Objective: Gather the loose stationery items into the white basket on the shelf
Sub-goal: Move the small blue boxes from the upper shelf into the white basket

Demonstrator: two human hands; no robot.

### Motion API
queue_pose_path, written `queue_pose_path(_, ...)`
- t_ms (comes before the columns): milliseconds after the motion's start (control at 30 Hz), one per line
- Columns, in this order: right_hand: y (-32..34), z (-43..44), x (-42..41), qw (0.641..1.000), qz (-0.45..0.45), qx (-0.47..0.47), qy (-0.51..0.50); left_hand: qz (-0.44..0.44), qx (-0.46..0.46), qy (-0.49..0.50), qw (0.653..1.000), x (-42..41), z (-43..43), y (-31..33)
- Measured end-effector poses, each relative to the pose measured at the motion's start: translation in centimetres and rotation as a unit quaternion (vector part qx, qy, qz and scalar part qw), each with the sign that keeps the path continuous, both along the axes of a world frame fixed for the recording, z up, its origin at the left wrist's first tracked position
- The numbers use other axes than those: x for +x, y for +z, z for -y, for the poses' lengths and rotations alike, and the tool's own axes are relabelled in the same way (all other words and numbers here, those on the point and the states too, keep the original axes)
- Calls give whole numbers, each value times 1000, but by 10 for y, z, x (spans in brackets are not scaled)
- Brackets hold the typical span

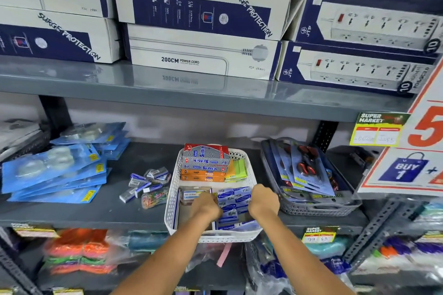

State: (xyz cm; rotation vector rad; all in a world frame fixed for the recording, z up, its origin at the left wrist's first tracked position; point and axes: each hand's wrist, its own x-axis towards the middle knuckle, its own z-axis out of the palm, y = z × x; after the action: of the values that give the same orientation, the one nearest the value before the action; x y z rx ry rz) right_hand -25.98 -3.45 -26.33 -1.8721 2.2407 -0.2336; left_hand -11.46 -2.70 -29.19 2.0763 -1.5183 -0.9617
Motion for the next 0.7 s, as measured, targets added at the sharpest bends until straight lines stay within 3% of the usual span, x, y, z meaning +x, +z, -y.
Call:
queue_pose_path(100, -12, 3, 6, 998, -56, 11, 29, 57, 4, 0, 998, -3, 3, -10)
queue_pose_path(233, -27, 7, 11, 993, -97, 10, 72, 216, -21, -27, 976, -14, 2, -13)
queue_pose_path(333, -31, 3, 12, 987, -124, 1, 99, 263, -42, -55, 962, -16, -2, -5)
queue_pose_path(533, -26, -2, 14, 983, -143, 0, 111, 163, -187, -69, 966, 25, -15, 23)
queue_pose_path(700, -7, 1, 33, 988, -80, -38, 125, 141, -348, 20, 927, 110, -29, 29)
